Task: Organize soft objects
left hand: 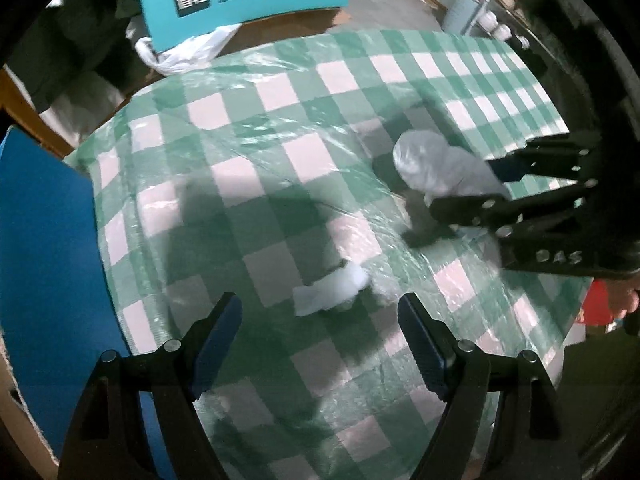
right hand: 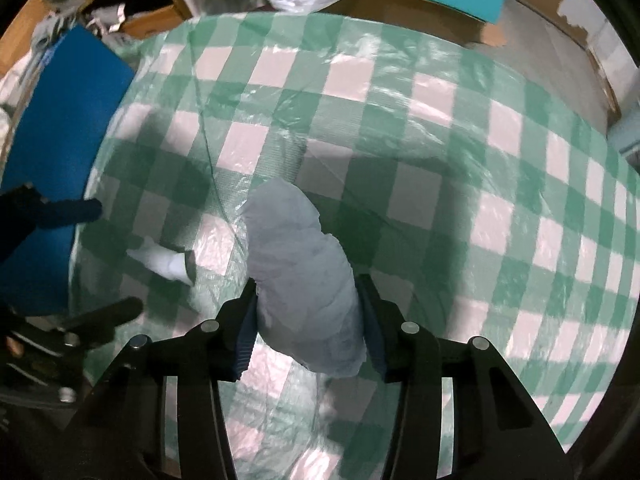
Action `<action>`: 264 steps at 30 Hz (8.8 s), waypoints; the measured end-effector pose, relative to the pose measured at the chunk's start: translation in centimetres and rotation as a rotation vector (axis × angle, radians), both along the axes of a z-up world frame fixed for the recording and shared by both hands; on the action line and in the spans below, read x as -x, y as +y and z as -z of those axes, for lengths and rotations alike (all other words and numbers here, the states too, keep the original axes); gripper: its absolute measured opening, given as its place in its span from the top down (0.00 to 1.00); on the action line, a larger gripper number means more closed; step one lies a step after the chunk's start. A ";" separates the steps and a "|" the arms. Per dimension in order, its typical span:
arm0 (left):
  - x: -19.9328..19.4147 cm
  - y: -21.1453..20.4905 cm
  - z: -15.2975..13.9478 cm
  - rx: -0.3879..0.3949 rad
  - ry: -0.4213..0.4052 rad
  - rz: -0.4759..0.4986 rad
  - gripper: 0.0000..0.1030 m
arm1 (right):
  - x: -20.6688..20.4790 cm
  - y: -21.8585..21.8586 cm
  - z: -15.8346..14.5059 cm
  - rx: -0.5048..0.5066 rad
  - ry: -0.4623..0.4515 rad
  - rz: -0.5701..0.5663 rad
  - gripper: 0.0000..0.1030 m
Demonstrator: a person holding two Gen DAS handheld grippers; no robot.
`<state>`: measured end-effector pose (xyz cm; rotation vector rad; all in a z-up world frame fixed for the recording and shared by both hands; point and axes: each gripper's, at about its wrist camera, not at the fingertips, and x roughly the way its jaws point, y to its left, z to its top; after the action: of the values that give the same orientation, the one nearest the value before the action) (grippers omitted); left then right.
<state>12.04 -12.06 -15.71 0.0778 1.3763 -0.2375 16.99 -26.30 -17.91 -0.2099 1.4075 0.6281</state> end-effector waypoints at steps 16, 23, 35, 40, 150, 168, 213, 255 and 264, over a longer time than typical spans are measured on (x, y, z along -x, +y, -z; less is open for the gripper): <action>0.1 -1.8 1.3 -0.025 -0.037 0.053 0.34 | 0.4 -4.1 -2.2 -0.075 0.053 0.167 0.56; 0.2 -1.9 2.4 -0.039 -0.019 0.062 0.36 | 0.4 -3.7 -2.7 -0.095 0.050 0.176 0.56; 0.4 -2.4 2.7 -0.083 -0.050 0.067 0.47 | 0.6 -3.1 -3.3 -0.104 0.046 0.169 0.56; 0.4 -2.1 2.6 -0.091 -0.051 0.052 0.64 | 0.6 -3.2 -3.4 -0.101 0.040 0.167 0.56; 11.3 23.7 -11.1 0.065 -0.289 -0.471 0.78 | 6.7 24.8 -13.2 -0.193 -0.086 -0.173 0.56; 12.0 26.1 -10.6 0.059 -0.271 -0.537 0.55 | 6.4 27.8 -12.6 -0.185 -0.087 -0.185 0.40; 13.2 21.1 -16.6 -0.034 -0.424 -0.466 0.16 | 9.6 16.8 -18.3 -0.183 -0.372 -0.084 0.35; 12.5 19.5 -16.8 -0.051 -0.423 -0.457 0.16 | 9.3 14.2 -18.1 -0.201 -0.366 -0.047 0.35; 12.6 19.4 -16.5 -0.047 -0.420 -0.460 0.16 | 9.3 14.2 -18.1 -0.202 -0.366 -0.047 0.35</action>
<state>-0.55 7.35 0.77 -0.1430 0.9476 0.1896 7.67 -12.08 0.21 -0.1864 0.9829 0.7258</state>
